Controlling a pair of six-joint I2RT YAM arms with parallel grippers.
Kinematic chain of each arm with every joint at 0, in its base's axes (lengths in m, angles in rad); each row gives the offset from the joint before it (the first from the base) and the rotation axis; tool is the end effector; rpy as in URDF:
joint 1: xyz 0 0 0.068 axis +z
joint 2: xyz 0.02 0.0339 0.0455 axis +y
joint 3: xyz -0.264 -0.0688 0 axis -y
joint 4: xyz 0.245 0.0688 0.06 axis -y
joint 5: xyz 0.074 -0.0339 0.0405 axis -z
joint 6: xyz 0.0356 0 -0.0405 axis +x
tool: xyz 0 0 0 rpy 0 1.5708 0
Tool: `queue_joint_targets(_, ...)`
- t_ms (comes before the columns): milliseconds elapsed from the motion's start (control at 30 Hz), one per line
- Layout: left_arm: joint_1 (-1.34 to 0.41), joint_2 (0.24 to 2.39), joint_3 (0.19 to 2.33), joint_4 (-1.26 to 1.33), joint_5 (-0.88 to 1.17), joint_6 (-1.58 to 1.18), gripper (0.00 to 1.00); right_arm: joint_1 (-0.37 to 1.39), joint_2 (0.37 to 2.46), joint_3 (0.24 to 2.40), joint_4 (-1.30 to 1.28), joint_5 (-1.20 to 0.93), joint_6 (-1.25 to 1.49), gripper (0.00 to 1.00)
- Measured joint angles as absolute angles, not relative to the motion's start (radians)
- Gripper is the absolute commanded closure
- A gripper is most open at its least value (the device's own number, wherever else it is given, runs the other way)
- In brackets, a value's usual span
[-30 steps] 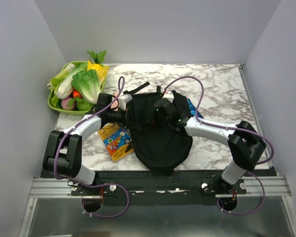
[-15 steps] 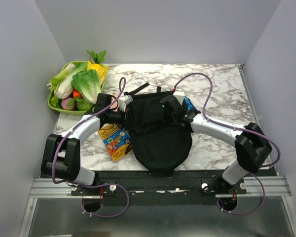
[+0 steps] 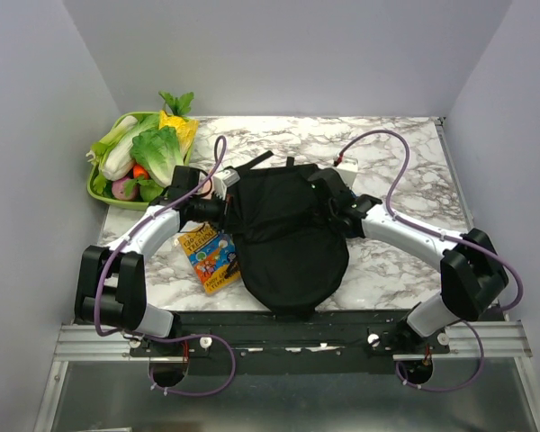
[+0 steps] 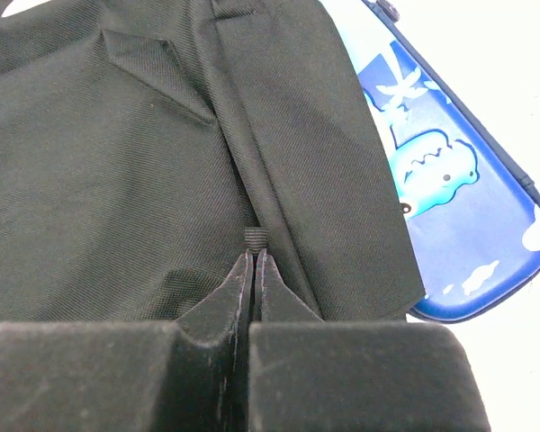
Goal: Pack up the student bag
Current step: Zip the student bag at the center of the board, then adjust the student bag at the center of the board.
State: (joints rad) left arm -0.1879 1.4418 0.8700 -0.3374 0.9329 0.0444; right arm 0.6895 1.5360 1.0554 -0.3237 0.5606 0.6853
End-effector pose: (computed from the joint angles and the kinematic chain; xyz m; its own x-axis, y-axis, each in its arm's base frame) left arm 0.2727 -0.0810 0.2181 -0.7479 0.1691 -0.6419 0.6299 0.4858 -0.6060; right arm 0.2651 0.1941 0.2423 -0.5912 0.2073 -0.7794 0.1549 0.9776 0.1425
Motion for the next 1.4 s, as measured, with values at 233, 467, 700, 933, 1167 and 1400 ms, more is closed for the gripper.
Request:
queue_joint_targets(233, -0.174, 1.432, 0.895, -0.404, 0.931, 0.061, 0.52, 0.663, 1.479, 0.997, -0.315, 0.561, 0.68, 0.41)
queue_joint_targets(467, -0.17, 1.421, 0.973, -0.485, 0.932, 0.098, 0.41, 0.653, 1.386, 0.981, -0.306, 0.533, 0.682, 0.36)
queue_joint_targets(700, -0.181, 1.34, 1.008, -0.533, 0.933, 0.122, 0.37, 0.66, 1.268, 0.862, -0.305, 0.452, 0.717, 0.35)
queue_joint_targets(933, -0.268, 1.37, 1.009, -0.488, 0.917, 0.167, 0.34, 0.751, 1.256, 0.798, -0.4, 0.429, 0.824, 0.37)
queue_joint_targets(1167, -0.356, 1.541, 1.097, -0.47, 0.854, 0.214, 0.33, 0.822, 1.24, 0.763, -0.501, 0.429, 0.893, 0.43)
queue_joint_targets(1400, -0.391, 1.596, 1.099, -0.467, 0.81, 0.249, 0.35, 0.844, 1.178, 0.763, -0.609, 0.458, 0.917, 0.37)
